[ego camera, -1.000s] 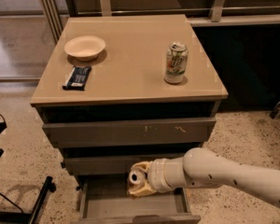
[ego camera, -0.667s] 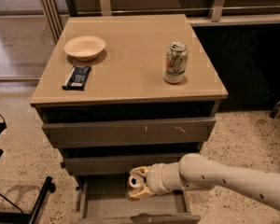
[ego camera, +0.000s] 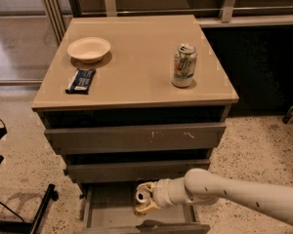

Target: Place orange can into bottom drawer

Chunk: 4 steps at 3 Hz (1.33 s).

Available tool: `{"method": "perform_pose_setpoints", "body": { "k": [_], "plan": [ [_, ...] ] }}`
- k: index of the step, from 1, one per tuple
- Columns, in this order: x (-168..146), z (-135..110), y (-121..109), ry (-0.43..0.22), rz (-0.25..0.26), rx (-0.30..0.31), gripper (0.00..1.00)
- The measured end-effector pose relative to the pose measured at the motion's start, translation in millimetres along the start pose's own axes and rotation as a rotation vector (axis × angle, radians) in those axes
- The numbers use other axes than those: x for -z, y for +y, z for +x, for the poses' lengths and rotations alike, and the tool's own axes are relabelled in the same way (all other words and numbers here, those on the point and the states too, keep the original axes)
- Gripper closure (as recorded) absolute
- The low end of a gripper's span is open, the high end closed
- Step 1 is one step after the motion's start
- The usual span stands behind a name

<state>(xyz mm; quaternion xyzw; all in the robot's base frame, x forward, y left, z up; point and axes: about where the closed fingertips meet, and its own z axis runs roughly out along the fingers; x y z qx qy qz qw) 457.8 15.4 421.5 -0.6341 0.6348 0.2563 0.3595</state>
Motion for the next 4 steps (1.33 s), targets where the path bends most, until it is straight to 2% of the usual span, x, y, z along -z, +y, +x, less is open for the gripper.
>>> {"method": "perform_pose_setpoints", "body": {
  "k": [1, 2, 3, 4],
  "plan": [
    [-18, 33, 0, 0.014, -0.002, 0.04, 1.0],
    [-50, 85, 0, 0.006, -0.017, 0.074, 1.0],
    [-86, 125, -2, -0.015, -0.033, 0.097, 1.0],
    [-92, 134, -9, -0.019, -0.013, 0.081, 1.0]
  ]
}}
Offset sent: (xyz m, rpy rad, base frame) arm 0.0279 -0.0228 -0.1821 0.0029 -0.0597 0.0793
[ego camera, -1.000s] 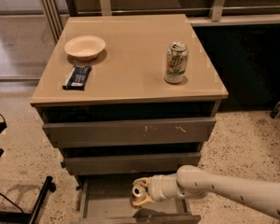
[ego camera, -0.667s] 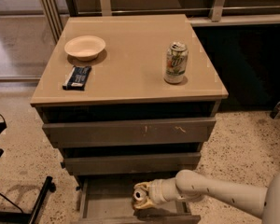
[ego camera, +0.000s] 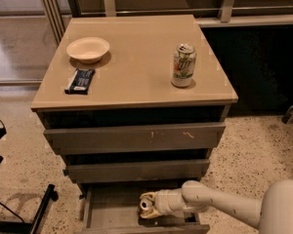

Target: Place orange can into bottom drawer

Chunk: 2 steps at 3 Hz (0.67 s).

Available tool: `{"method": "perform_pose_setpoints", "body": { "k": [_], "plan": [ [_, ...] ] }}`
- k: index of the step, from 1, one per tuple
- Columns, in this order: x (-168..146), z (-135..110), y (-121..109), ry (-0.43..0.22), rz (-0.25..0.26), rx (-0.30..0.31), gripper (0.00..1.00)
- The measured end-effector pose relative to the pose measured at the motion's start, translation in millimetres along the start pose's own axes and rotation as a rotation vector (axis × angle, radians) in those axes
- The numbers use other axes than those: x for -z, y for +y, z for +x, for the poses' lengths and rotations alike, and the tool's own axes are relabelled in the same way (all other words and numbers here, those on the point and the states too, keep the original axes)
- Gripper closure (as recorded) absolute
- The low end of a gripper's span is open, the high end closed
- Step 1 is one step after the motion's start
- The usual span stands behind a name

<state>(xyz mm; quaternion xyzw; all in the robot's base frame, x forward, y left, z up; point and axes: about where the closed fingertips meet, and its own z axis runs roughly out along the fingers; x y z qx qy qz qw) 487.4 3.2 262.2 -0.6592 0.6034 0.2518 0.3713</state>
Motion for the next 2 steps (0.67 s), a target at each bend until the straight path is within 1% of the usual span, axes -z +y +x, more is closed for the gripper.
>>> {"method": "perform_pose_setpoints", "body": {
  "k": [1, 2],
  "plan": [
    [-1, 4, 1, 0.014, 0.009, 0.009, 1.0],
    [-1, 15, -4, 0.039, 0.032, 0.027, 1.0]
  ]
}}
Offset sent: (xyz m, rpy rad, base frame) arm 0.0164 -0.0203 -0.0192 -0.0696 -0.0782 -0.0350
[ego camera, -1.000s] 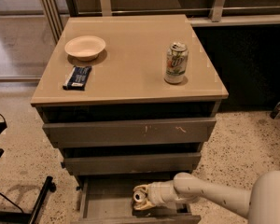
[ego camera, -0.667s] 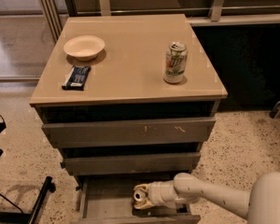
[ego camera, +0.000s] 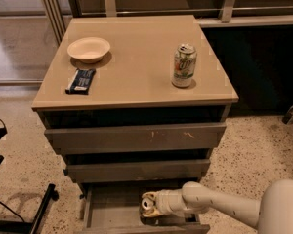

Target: Place orange can into bottom drawer

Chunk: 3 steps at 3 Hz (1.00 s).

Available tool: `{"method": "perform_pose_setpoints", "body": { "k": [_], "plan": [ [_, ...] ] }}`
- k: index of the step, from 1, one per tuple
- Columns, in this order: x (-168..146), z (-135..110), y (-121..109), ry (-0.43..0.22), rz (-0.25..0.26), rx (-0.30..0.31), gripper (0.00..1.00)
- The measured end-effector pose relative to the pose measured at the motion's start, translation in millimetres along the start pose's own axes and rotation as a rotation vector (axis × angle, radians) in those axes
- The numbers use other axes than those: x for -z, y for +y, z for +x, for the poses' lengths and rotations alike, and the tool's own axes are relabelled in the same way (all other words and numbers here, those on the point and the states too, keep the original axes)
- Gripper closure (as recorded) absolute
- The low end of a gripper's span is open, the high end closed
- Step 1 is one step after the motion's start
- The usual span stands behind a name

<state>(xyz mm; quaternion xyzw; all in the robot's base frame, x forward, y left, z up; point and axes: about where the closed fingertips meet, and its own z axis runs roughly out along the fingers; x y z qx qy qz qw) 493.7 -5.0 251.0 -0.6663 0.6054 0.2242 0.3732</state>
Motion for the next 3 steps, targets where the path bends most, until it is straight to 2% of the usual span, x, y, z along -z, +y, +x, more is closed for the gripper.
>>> {"method": "perform_pose_setpoints", "body": {
  "k": [2, 3],
  "plan": [
    [-2, 22, -10, 0.037, 0.035, 0.02, 1.0],
    [-12, 39, -12, 0.046, 0.029, 0.005, 1.0]
  ]
}}
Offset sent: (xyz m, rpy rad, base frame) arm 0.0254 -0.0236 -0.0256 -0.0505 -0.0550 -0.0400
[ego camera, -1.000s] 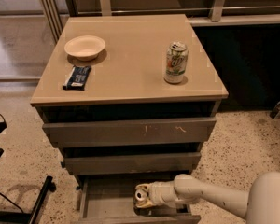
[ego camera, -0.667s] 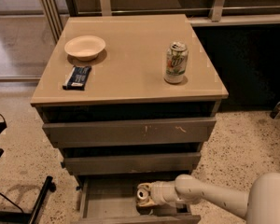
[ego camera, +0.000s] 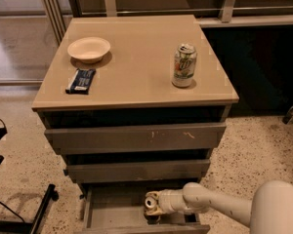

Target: Place orange can into bottom drawer

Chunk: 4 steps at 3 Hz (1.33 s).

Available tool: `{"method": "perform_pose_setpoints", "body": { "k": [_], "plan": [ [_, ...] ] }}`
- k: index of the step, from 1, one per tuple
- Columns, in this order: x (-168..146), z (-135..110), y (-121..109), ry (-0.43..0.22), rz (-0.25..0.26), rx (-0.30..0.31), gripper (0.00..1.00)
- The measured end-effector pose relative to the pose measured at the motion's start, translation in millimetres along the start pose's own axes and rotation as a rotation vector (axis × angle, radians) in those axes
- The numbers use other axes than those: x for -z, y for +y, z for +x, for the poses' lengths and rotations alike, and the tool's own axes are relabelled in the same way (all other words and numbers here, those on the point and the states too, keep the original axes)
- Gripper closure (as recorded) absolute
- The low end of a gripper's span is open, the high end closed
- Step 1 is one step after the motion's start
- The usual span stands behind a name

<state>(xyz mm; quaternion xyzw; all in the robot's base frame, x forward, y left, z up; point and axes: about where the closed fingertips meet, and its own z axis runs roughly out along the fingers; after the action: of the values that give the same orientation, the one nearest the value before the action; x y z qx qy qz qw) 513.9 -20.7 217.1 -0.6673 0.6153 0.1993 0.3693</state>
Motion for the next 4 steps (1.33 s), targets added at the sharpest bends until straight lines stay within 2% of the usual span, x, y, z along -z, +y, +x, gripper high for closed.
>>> {"method": "perform_pose_setpoints", "body": {
  "k": [2, 4],
  "plan": [
    [-22, 26, -2, 0.007, -0.012, -0.025, 1.0],
    [-22, 27, -3, 0.008, -0.01, -0.026, 0.5]
  ]
}}
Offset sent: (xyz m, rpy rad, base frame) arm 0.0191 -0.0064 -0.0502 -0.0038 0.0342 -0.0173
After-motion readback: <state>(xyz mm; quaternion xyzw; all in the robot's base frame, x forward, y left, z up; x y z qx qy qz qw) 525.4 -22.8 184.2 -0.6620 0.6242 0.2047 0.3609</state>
